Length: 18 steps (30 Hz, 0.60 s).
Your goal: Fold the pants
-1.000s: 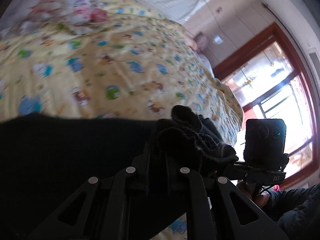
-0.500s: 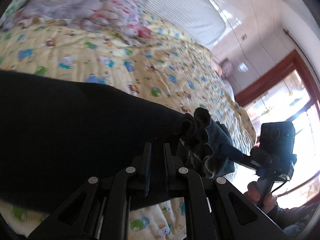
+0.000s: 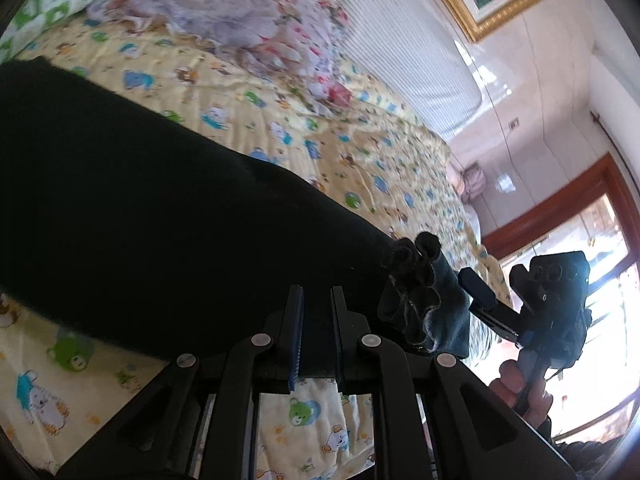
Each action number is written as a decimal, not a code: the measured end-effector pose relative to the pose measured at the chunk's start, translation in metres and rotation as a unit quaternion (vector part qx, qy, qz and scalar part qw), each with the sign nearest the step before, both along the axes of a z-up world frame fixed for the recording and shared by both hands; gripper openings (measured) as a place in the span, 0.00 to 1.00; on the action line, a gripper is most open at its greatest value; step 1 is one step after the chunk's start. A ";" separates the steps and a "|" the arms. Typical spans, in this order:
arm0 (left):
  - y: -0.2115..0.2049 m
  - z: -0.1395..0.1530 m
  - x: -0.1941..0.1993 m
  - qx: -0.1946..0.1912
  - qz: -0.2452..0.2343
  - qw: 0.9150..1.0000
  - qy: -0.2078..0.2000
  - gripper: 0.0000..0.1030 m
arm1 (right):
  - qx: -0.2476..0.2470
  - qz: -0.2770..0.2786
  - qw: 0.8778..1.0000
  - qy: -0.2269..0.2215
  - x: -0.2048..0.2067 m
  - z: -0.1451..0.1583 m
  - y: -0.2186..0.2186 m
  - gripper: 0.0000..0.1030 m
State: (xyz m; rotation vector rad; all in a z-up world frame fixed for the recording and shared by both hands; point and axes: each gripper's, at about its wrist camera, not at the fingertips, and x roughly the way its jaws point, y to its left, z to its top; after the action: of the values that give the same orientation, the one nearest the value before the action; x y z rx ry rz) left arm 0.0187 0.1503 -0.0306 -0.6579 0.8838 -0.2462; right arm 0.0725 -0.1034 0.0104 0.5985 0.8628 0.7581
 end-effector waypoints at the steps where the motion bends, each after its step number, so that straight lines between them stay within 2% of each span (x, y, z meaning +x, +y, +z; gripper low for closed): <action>1: 0.002 0.000 -0.002 0.000 0.005 1.000 0.001 0.12 | -0.002 0.002 1.000 0.000 0.001 0.000 0.003 0.54; 8: 0.020 0.001 -0.022 0.003 0.059 0.998 0.004 0.12 | -0.021 0.032 0.999 0.006 0.012 -0.002 0.028 0.56; 11: 0.031 0.001 -0.033 -0.001 0.096 0.995 0.002 0.17 | -0.041 0.052 0.998 0.007 0.018 -0.002 0.044 0.59; 16: 0.058 -0.005 -0.057 -0.019 0.159 0.987 0.006 0.26 | -0.071 0.093 0.993 0.009 0.033 -0.004 0.078 0.59; 18: 0.073 -0.009 -0.067 -0.029 0.186 0.982 0.007 0.26 | -0.084 0.105 0.991 0.011 0.040 -0.004 0.092 0.59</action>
State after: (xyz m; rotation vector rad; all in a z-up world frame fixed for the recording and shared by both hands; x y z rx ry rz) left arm -0.0481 0.2231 -0.0398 -0.8668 0.7524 0.0697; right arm 0.1127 -0.0113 0.0059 0.3697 1.0091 0.8596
